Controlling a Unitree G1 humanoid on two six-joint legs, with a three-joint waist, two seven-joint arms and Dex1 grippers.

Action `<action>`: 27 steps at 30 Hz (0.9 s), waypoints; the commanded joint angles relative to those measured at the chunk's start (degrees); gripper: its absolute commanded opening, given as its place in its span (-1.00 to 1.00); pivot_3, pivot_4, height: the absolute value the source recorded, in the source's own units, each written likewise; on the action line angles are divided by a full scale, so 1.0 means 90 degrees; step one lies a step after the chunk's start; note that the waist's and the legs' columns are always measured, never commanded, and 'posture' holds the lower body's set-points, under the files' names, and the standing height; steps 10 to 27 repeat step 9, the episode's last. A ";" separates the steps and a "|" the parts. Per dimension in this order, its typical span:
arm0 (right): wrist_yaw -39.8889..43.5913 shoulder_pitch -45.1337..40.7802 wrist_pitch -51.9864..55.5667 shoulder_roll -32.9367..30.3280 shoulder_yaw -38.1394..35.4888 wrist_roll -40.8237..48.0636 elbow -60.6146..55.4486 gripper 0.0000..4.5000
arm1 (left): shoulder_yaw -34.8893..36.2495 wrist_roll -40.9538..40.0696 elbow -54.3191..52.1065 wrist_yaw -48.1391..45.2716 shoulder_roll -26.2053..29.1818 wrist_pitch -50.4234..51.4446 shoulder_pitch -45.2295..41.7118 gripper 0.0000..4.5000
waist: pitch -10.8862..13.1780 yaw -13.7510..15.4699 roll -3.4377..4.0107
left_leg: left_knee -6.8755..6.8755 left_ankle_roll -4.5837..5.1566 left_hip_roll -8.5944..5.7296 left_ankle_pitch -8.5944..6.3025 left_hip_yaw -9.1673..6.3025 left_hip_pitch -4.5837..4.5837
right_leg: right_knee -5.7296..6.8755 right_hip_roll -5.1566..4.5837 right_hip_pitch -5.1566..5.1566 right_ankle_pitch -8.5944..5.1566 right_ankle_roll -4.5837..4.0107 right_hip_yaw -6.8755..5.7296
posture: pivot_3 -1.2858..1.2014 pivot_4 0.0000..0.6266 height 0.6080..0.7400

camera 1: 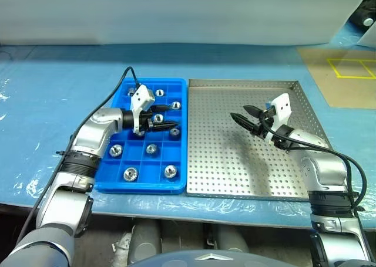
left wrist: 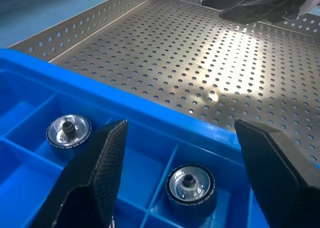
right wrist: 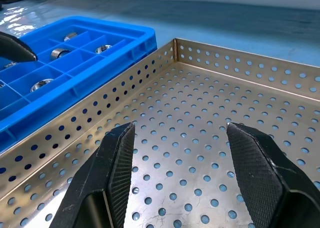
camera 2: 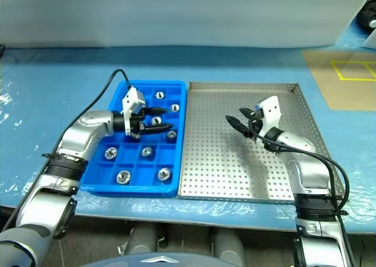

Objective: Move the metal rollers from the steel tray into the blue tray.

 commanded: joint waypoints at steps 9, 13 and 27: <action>-0.0070 -0.0489 -0.0442 0.0035 0.0133 -0.0142 0.0378 0.32 | 0.0293 -0.0087 -0.0508 0.0116 0.0213 0.0167 0.0144 0.60 | 0.0000 0.0004 0.0000 | -0.0001 -0.0002 0.0000 0.0000 0.0000 0.0000 | 0.0001 0.0000 0.0000 0.0000 -0.0001 0.0000 | -0.07 -0.52 1.00; -0.0070 -0.0489 -0.0442 0.0035 0.0133 -0.0142 0.0378 0.32 | 0.0293 -0.0087 -0.0508 0.0116 0.0213 0.0167 0.0144 0.60 | 0.0000 0.0004 0.0000 | -0.0001 -0.0002 0.0000 0.0000 0.0000 0.0000 | 0.0001 0.0000 0.0000 0.0000 -0.0001 0.0000 | -0.07 -0.52 1.00; -0.0070 -0.0489 -0.0442 0.0035 0.0133 -0.0142 0.0378 0.32 | 0.0293 -0.0087 -0.0508 0.0116 0.0213 0.0167 0.0144 0.60 | 0.0000 0.0004 0.0000 | -0.0001 -0.0002 0.0000 0.0000 0.0000 0.0000 | 0.0001 0.0000 0.0000 0.0000 -0.0001 0.0000 | -0.07 -0.52 1.00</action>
